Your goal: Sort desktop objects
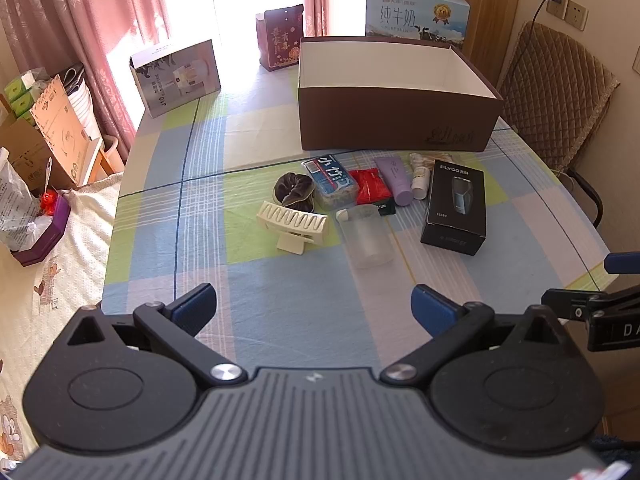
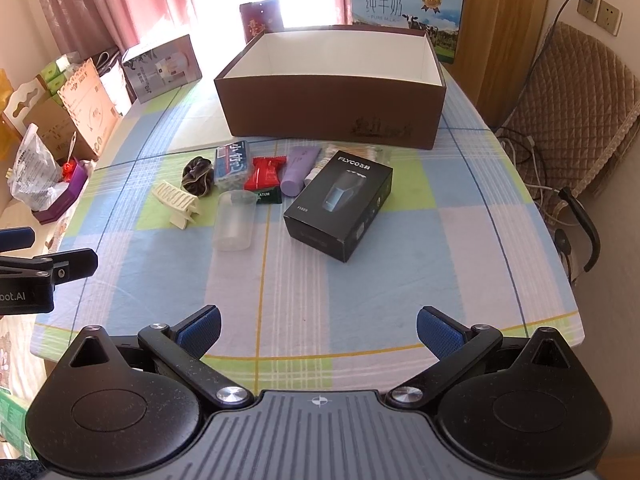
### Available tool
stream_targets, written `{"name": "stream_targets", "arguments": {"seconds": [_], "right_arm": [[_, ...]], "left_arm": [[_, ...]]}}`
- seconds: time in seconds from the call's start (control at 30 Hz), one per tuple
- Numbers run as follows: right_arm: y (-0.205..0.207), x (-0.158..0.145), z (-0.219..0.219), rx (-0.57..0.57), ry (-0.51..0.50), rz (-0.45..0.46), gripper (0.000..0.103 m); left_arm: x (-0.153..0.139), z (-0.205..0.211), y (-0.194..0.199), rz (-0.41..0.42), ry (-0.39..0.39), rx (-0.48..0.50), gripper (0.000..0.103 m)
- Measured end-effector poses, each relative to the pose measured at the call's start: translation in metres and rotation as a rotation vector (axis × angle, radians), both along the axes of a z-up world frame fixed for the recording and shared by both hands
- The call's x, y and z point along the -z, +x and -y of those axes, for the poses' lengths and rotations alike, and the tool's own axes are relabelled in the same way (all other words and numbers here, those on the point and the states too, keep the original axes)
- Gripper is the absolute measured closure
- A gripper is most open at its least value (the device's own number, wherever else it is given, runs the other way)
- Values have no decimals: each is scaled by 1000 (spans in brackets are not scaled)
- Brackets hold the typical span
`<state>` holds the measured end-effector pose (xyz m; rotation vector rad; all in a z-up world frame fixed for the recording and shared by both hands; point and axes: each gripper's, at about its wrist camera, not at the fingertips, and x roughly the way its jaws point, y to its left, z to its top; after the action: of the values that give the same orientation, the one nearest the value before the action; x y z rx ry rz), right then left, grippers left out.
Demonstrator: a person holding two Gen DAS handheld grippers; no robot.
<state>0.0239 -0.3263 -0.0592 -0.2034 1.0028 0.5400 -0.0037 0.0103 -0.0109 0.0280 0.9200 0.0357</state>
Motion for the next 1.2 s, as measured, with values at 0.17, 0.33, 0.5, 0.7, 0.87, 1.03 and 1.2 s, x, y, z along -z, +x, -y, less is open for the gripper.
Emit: {"name": "stream_targets", "arguments": {"seconds": [0.17,0.33,0.5,0.7,0.87,1.03,1.2], "right_arm": [[1,0,-1,4,-2,-1,2],[2,0,-1,3,-2,-2,2],[3,0,-1,1,-3,-2,2],[5,0,-3,-3,-9,0,2],[5,0,-3,-3,-11,-2,2],[6,0,-3,-4,-11,-2,2],[6,1,-3,-4,-11,-3,2]], "left_arm": [[0,0,1,-2,-1,0,1],[0,-1,1,-3,-1,-1,1],[1,-2,4,-8,0,1,1],[3,-3,5,-12,0,0,1],[6,-1,7,-22,0,0,1],[7,-2,10,-32,-3,2,1],[7,-2,12,-34,-1,3,1]]}}
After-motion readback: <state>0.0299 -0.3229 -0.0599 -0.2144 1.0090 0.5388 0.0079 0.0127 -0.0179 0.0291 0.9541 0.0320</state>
